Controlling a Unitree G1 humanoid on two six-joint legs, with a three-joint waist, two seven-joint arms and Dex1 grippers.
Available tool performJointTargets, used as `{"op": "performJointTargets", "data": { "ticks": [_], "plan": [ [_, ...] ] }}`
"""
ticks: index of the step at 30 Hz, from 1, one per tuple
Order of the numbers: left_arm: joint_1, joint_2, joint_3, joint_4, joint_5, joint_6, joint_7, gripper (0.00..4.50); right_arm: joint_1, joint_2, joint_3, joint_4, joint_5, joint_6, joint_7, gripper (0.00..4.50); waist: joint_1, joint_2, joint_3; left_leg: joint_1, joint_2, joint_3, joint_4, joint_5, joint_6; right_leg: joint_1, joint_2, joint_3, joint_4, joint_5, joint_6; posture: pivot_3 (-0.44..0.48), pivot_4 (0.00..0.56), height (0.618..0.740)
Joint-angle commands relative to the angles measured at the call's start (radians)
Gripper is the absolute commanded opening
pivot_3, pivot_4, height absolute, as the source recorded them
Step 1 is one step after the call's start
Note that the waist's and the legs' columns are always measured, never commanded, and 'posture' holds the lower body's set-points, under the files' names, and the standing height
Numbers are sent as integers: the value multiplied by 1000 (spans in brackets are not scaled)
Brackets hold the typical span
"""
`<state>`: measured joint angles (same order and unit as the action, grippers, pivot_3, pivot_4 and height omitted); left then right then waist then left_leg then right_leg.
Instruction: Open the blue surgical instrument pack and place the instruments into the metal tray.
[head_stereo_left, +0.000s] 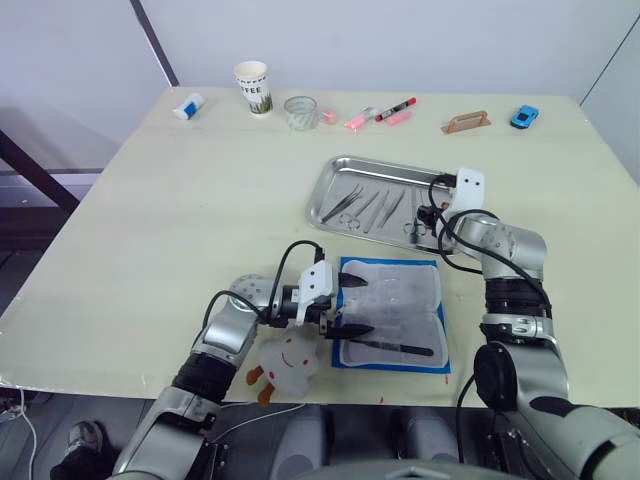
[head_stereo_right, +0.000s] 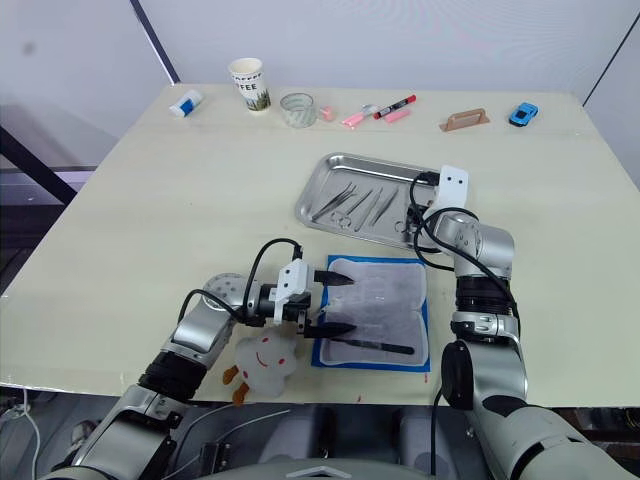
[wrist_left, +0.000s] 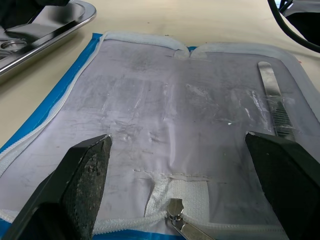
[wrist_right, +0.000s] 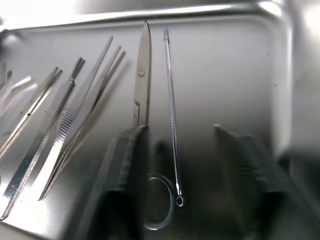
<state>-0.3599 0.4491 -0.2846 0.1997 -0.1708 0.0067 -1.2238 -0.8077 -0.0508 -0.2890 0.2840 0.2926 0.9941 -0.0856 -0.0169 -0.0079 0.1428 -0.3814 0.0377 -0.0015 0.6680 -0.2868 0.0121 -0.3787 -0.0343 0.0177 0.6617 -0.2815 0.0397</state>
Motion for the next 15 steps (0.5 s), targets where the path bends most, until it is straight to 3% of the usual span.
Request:
{"op": "performJointTargets", "data": {
  "ticks": [1,2,3,7,10,15],
  "plan": [
    [25,12,-24,13,18,39,0,4500,-18,-15,15,-39,1,-17,13,3981,0,0,0,0,0,0,0,0,0,0,0,0,0,0,0,0,150,740],
    [25,12,-24,11,18,40,0,4500,-12,-18,20,-55,5,-21,23,4376,0,0,0,0,0,0,0,0,0,0,0,0,0,0,0,0,150,740],
    [25,12,-24,10,18,41,0,4500,-5,-20,27,-76,9,-27,35,4453,0,0,0,0,0,0,0,0,0,0,0,0,0,0,0,0,150,740],
    [24,13,-22,12,17,40,-1,4500,49,-55,99,-205,24,-41,137,4453,1,0,0,-1,0,0,0,0,0,0,0,0,-1,0,0,0,150,740],
    [23,13,-21,16,16,38,-3,4500,128,-107,171,-372,65,-117,296,4453,1,0,0,-1,0,0,-1,0,0,0,0,-1,-2,0,0,0,150,740],
    [23,14,-21,23,15,31,-7,4500,280,-181,184,-579,176,-283,558,4453,3,0,0,-1,0,-1,-1,0,0,0,0,-1,-3,0,0,0,150,740]
  ]
}}
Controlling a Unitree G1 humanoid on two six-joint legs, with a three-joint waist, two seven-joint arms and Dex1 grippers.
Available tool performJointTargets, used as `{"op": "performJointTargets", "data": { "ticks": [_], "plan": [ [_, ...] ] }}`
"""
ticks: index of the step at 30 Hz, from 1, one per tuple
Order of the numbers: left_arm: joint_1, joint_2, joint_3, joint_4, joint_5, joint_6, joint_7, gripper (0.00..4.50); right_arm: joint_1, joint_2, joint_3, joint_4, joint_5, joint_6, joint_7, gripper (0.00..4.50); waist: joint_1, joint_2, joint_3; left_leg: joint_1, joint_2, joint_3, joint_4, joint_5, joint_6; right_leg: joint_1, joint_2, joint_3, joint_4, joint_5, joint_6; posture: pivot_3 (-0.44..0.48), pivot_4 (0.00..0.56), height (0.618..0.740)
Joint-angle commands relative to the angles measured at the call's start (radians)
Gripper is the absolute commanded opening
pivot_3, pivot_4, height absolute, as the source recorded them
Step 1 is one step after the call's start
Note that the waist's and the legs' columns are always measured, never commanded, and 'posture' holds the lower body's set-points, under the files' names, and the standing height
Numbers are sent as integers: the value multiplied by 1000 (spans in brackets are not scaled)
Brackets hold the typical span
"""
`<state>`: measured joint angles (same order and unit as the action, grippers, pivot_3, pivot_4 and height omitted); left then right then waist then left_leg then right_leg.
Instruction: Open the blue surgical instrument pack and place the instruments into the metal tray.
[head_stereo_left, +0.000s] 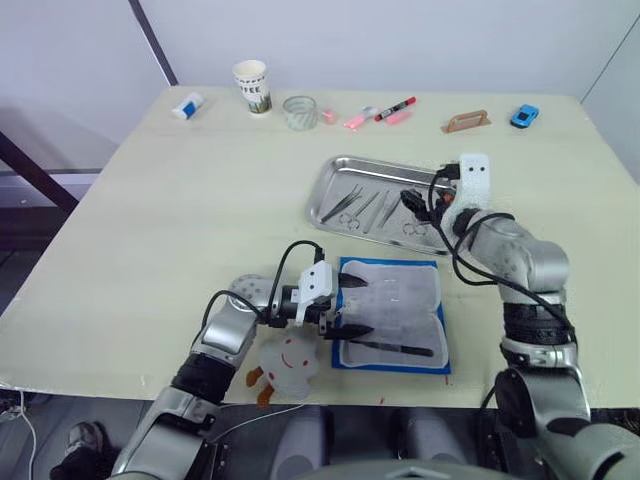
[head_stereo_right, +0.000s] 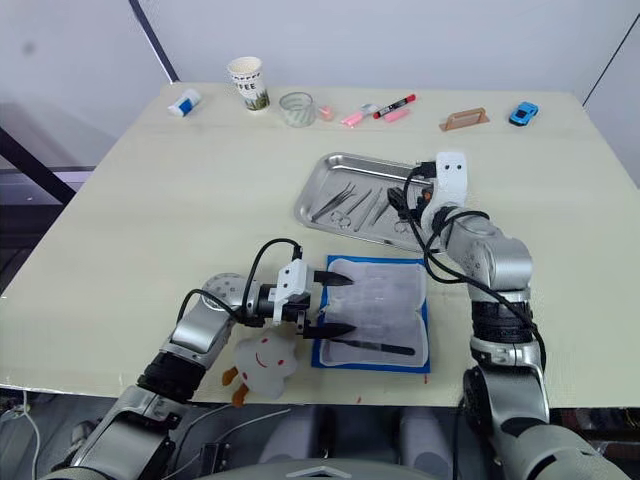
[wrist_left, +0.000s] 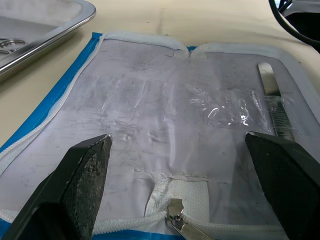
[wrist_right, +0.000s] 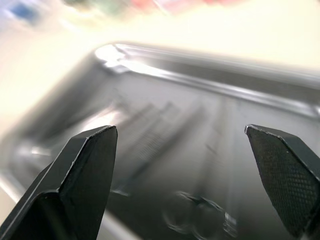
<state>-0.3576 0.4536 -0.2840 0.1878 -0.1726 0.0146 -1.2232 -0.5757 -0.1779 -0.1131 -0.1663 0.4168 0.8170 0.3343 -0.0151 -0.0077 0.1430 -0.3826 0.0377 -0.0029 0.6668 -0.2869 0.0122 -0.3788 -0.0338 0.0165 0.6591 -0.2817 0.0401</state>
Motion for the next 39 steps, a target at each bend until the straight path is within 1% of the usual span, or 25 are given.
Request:
{"op": "performJointTargets", "data": {
  "ticks": [1,3,6,12,15,20,23,26,30,33,35,37,38,39],
  "plan": [
    [20,10,-22,37,16,21,-8,4500,78,-83,13,-158,63,-130,187,4453,1,0,0,0,0,0,0,0,0,0,0,0,0,0,0,0,150,740],
    [18,10,-21,41,16,19,-10,4500,125,-146,21,-198,88,-151,270,4453,2,0,0,0,0,0,0,0,0,0,0,0,0,0,0,0,150,740],
    [16,12,-21,47,15,15,-14,4500,199,-247,2,-244,168,-156,418,4453,1,-1,0,0,0,1,0,0,0,0,0,0,0,0,0,0,150,740],
    [14,17,-21,56,14,8,-21,4500,355,-413,-63,-302,252,-182,581,4453,3,-1,1,1,0,0,0,0,0,1,0,0,0,0,0,0,150,740],
    [13,18,-20,61,13,4,-25,4500,493,-518,-122,-336,264,-234,705,4453,6,-2,1,0,0,0,0,0,0,1,0,0,-1,0,0,0,150,740],
    [11,20,-20,68,11,0,-31,4500,673,-643,-218,-346,260,-302,842,4453,5,-3,2,1,0,0,1,0,0,2,0,0,-1,0,0,0,150,740],
    [5,20,-20,77,11,-2,-34,4500,757,-690,-256,-348,246,-338,888,4453,4,-3,2,1,-1,1,1,0,0,2,1,1,-1,0,0,0,150,740],
    [-2,21,-21,86,11,-4,-40,4500,813,-714,-242,-384,187,-380,874,4453,5,-3,2,1,-1,1,1,0,0,2,1,1,-1,0,0,0,150,740],
    [-10,19,-21,92,12,-6,-45,4500,819,-700,-135,-455,61,-412,766,4453,5,-3,2,1,-1,1,2,0,0,2,2,1,-1,0,0,0,150,740],
    [-17,16,-22,99,13,-7,-46,4500,771,-667,-33,-469,17,-390,689,4453,5,-4,2,1,-1,1,2,0,0,2,2,1,-1,0,1,0,150,740],
    [-19,15,-23,100,13,-7,-47,4500,720,-635,42,-439,-39,-377,626,4453,5,-4,2,1,-1,1,2,0,0,2,2,1,-1,0,1,0,150,740],
    [-16,17,-23,95,12,-6,-48,4500,700,-618,95,-419,-56,-377,618,3917,6,-4,2,1,-1,1,2,0,0,2,2,1,-1,0,0,0,150,740],
    [-15,18,-23,93,12,-6,-48,4500,694,-610,113,-414,-63,-383,616,3730,7,-4,2,1,-1,1,2,0,0,2,2,1,-1,0,0,0,150,740],
    [-14,20,-23,91,12,-6,-49,4500,688,-605,133,-411,-72,-392,614,3268,10,-5,2,1,-1,0,2,0,0,2,2,1,-1,0,0,0,150,740]
  ]
}}
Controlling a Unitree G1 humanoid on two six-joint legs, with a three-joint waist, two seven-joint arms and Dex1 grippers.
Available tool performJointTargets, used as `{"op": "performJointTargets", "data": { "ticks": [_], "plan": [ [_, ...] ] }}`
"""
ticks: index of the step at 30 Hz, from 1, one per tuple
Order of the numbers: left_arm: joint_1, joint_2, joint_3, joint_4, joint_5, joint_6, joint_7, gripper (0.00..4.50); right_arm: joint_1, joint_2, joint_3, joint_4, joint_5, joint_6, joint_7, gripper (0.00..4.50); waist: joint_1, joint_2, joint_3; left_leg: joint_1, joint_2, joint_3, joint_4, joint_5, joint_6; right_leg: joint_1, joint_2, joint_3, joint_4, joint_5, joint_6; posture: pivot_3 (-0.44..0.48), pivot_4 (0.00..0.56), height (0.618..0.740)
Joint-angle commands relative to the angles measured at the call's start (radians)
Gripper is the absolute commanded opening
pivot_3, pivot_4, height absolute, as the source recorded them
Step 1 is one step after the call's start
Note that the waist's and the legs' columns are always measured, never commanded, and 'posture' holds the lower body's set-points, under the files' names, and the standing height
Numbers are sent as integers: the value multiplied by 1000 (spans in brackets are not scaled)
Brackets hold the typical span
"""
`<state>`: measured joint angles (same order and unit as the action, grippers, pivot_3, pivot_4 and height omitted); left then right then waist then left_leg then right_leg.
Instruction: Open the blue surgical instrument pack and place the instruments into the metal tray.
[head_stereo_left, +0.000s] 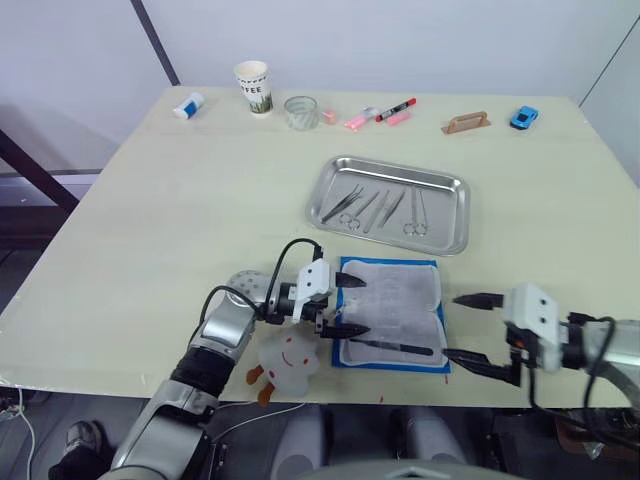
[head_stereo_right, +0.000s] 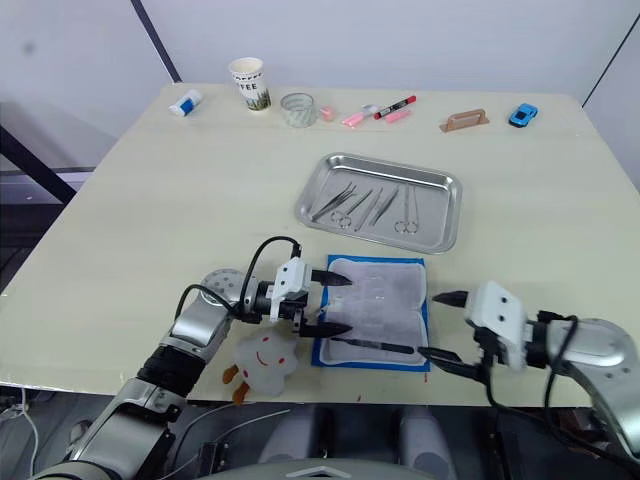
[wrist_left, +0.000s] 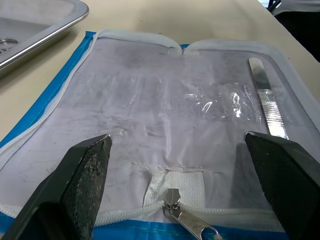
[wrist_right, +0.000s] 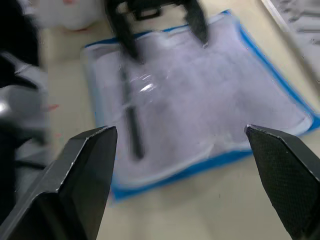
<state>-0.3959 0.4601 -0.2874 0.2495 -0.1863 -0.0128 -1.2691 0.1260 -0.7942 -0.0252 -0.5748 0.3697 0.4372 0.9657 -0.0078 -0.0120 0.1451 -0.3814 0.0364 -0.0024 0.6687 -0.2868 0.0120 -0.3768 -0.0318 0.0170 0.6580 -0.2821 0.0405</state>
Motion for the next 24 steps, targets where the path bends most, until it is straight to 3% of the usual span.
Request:
{"op": "performJointTargets", "data": {
  "ticks": [1,2,13,24],
  "plan": [
    [26,14,-20,28,25,21,-4,4500,-18,13,60,-3,-32,-18,-18,2950,3,-1,0,0,0,-1,0,0,0,0,0,-1,0,0,0,0,150,740],
    [27,15,-19,28,26,20,-4,4500,-21,13,87,-4,-55,-33,-22,2478,3,0,0,0,0,0,0,0,0,0,0,-1,0,0,0,0,150,740],
    [33,19,-21,31,29,9,-6,4500,-38,28,213,54,-166,-107,-32,2478,0,-1,0,0,0,0,0,0,0,0,0,0,1,0,0,0,150,740],
    [32,16,-24,39,31,2,-4,4500,-45,48,260,118,-235,-172,-46,2478,0,-1,0,1,0,0,0,0,0,0,0,0,1,0,0,0,150,740]
  ]
}}
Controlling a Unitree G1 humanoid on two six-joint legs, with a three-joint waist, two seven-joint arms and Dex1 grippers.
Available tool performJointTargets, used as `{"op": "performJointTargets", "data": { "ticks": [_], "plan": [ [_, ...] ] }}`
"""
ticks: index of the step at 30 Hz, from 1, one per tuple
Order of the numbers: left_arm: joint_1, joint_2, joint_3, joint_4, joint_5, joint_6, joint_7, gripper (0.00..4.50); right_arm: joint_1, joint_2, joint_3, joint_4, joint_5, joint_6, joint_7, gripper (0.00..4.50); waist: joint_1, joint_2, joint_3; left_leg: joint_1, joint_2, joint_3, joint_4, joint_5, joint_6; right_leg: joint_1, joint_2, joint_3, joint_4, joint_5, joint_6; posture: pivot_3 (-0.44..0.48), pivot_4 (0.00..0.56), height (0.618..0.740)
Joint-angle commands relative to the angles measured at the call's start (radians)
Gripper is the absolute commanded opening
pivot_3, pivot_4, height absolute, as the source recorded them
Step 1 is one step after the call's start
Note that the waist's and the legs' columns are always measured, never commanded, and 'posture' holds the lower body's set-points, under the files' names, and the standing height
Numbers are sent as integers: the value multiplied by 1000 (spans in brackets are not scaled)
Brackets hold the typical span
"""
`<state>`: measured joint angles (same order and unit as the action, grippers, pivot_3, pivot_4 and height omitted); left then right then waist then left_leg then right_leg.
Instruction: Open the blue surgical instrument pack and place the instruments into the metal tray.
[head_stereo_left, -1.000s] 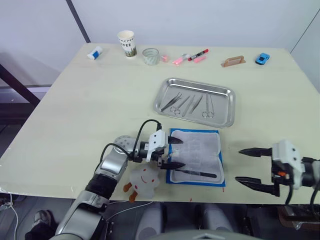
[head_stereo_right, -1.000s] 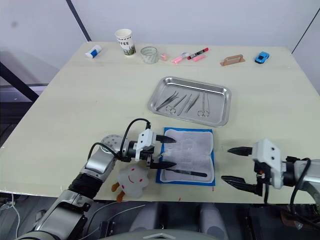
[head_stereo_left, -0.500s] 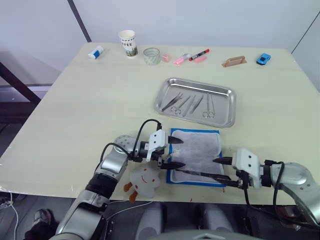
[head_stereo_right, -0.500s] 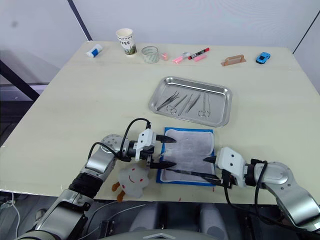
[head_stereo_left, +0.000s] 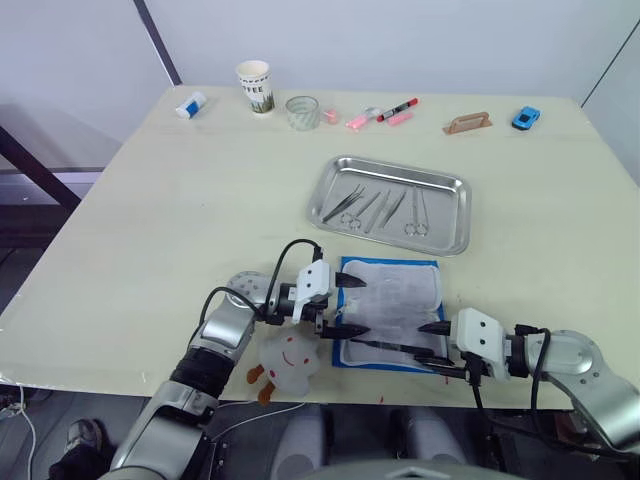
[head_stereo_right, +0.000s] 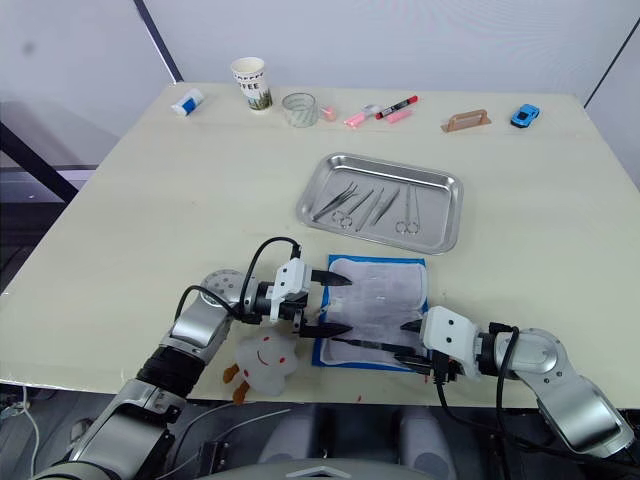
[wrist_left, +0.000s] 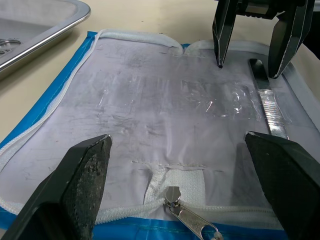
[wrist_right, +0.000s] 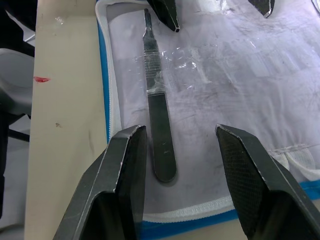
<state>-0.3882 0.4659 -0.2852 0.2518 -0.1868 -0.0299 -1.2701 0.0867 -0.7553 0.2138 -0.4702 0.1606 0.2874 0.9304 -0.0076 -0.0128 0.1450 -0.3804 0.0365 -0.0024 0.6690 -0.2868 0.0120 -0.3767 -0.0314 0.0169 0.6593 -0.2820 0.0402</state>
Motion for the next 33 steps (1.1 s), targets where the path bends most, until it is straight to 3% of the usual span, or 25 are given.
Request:
{"op": "performJointTargets", "data": {
  "ticks": [1,33],
  "plan": [
    [24,9,-26,37,32,20,-3,4500,-4,10,25,17,-30,-27,-10,2478,0,0,0,0,0,0,0,0,0,0,0,0,0,0,0,0,150,740],
    [23,0,-30,44,33,19,7,4500,-20,4,89,87,-83,-79,29,2478,0,-4,-7,1,0,0,0,0,0,0,1,0,1,0,-1,0,150,740]
  ]
}}
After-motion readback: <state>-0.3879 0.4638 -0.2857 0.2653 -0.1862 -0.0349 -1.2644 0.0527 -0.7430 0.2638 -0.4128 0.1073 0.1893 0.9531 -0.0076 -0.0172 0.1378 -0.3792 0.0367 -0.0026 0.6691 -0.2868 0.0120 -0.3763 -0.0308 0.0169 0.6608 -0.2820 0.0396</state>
